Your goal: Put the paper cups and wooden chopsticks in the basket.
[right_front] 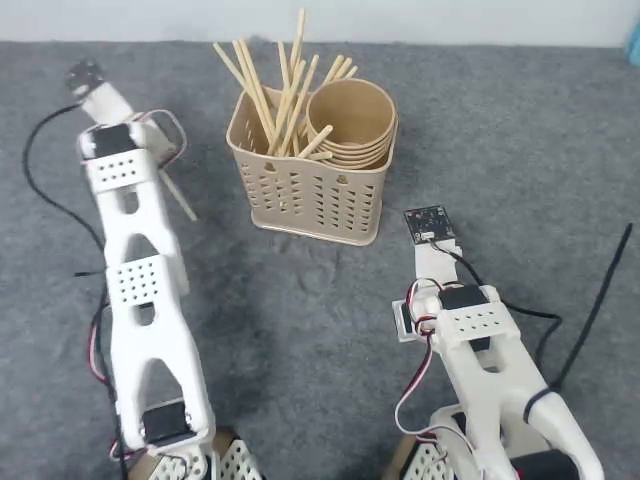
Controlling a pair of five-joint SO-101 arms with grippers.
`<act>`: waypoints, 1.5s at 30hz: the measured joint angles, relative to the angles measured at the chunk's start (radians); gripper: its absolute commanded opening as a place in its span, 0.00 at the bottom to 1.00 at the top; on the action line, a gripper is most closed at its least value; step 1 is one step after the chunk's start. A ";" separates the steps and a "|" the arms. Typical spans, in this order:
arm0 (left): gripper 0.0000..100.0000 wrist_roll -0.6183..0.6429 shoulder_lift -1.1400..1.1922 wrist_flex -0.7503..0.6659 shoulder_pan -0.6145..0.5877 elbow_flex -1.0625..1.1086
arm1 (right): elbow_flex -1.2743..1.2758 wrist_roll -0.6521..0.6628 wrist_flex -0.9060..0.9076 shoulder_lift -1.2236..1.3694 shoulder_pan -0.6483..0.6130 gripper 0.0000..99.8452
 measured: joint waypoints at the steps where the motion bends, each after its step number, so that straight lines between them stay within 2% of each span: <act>1: 0.01 0.000 0.000 0.015 -0.014 -0.002 | 0.000 0.000 0.000 0.000 0.000 0.07; 6: 0.01 -0.005 -0.040 0.110 -0.077 -0.002 | 0.000 0.000 0.000 0.000 0.000 0.07; 11: 0.01 -0.130 -0.189 0.239 -0.092 -0.002 | 0.000 0.000 0.000 0.000 0.000 0.07; 18: 0.01 -0.138 -0.434 0.250 -0.144 -0.003 | 0.000 0.000 0.000 0.000 0.000 0.07; 31: 0.01 -0.141 -0.750 0.252 -0.219 0.017 | 0.000 0.000 0.000 0.000 0.000 0.07; 36: 0.01 -0.143 -0.957 0.252 -0.259 0.210 | 0.000 0.000 0.000 0.000 0.000 0.07; 38: 0.01 -0.189 -1.065 0.252 -0.259 0.338 | 0.000 0.000 0.000 0.000 0.000 0.07; 45: 0.01 -0.247 -1.436 0.252 -0.212 0.766 | 0.000 0.000 0.000 0.000 0.000 0.07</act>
